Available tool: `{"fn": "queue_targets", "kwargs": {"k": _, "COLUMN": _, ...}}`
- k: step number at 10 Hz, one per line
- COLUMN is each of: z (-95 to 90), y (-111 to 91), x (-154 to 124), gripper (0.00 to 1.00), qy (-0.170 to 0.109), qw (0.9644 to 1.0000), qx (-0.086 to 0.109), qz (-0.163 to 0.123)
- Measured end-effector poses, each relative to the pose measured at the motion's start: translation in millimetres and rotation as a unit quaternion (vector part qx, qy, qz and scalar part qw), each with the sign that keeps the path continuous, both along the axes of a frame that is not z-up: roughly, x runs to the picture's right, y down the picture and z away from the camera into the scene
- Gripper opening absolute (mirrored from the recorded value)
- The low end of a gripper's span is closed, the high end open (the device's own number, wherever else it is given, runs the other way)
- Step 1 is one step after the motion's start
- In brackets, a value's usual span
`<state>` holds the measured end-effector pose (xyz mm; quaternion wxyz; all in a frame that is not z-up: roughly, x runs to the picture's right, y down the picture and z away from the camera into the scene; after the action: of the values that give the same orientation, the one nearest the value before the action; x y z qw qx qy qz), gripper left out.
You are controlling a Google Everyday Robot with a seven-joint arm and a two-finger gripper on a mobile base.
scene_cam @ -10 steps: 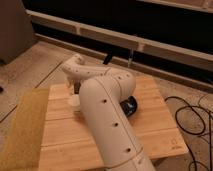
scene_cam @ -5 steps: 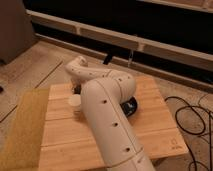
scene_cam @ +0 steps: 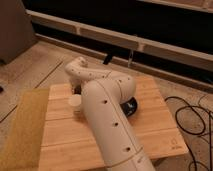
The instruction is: Place the eraser in the ceramic cup
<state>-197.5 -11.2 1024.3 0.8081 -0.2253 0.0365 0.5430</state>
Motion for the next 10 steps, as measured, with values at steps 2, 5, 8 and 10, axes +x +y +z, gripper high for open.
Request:
{"fn": "queue_targets", "kwargs": {"k": 2, "z": -3.2, "y": -4, "x": -1, "gripper": 0.01, "qy": -0.009, "qw": 0.9999, "qx": 0.005, "qz": -0.003}}
{"fn": "queue_targets", "kwargs": {"k": 5, "z": -27.9, "y": -31, "x": -13, "gripper": 0.0, "qy": -0.036, "qw": 0.9985, "qx": 0.038, "qz": -0.014}}
{"fn": "queue_targets", "kwargs": {"k": 8, "z": -67.6, "y": -58, "x": -22, "gripper": 0.0, "qy": -0.064, "qw": 0.9942, "qx": 0.08, "qz": -0.031}}
{"fn": "queue_targets", "kwargs": {"k": 10, "z": -92.5, "y": -69, "x": -20, "gripper": 0.0, "qy": -0.077, "qw": 0.9913, "qx": 0.102, "qz": -0.032}}
